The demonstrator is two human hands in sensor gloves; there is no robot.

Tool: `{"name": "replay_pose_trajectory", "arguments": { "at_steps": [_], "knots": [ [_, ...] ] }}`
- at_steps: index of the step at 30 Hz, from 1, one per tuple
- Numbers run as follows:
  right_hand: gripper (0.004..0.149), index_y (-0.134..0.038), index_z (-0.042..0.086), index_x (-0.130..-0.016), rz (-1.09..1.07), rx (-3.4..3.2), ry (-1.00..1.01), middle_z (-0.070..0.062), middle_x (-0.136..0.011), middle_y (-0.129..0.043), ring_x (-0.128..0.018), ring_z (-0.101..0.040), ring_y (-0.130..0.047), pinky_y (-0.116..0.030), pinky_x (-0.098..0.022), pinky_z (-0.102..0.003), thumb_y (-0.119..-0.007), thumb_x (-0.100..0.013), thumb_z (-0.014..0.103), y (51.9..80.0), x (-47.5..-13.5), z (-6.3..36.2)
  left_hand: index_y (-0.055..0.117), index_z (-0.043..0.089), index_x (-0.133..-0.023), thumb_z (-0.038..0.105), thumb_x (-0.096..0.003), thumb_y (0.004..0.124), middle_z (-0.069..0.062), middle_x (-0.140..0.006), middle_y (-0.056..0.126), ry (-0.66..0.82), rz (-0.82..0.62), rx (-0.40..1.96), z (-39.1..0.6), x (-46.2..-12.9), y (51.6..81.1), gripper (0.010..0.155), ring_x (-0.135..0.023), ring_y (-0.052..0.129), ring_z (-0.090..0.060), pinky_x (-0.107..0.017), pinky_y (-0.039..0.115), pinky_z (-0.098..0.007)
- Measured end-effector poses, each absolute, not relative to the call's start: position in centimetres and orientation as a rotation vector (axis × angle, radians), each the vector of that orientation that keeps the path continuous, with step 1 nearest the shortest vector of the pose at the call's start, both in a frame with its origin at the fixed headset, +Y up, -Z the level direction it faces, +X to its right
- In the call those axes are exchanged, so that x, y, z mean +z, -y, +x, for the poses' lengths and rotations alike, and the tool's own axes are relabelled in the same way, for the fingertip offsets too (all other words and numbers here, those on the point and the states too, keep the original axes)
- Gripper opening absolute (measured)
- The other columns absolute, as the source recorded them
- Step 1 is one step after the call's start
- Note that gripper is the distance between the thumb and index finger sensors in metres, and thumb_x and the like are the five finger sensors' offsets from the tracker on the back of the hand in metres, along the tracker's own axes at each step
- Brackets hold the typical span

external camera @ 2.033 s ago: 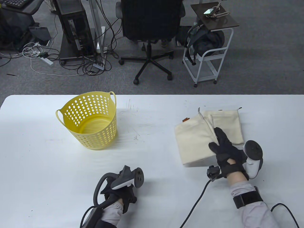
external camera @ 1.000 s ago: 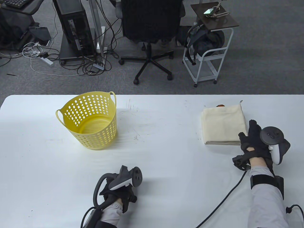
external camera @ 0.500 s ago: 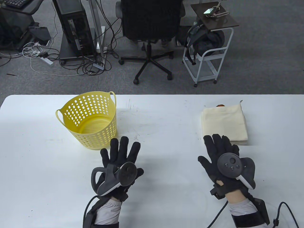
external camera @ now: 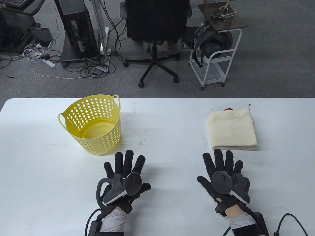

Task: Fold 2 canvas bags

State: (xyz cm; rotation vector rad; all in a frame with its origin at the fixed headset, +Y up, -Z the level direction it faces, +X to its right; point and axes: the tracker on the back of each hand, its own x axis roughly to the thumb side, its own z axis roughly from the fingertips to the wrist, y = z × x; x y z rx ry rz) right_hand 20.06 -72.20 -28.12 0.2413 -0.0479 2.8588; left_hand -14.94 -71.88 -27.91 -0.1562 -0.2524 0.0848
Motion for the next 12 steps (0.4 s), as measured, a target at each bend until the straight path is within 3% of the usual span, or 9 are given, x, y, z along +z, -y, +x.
{"name": "replay_pose_trajectory", "arguments": {
  "at_steps": [12],
  "knots": [
    [0.083,-0.018,0.030,-0.110,0.196,2.757,-0.143,-0.016,-0.114,-0.007,-0.095,-0.049,0.004,-0.004,-0.057,-0.076,-0.072,-0.051,0.050,73.31,-28.55,20.19,0.001,0.037,-0.110,0.065,-0.0529,0.073,-0.010,-0.117,-0.010,0.267,-0.230,0.133,-14.66,-28.22,72.45,0.096,-0.099,-0.015,-0.043,-0.062,0.005,-0.079]
  ]
}}
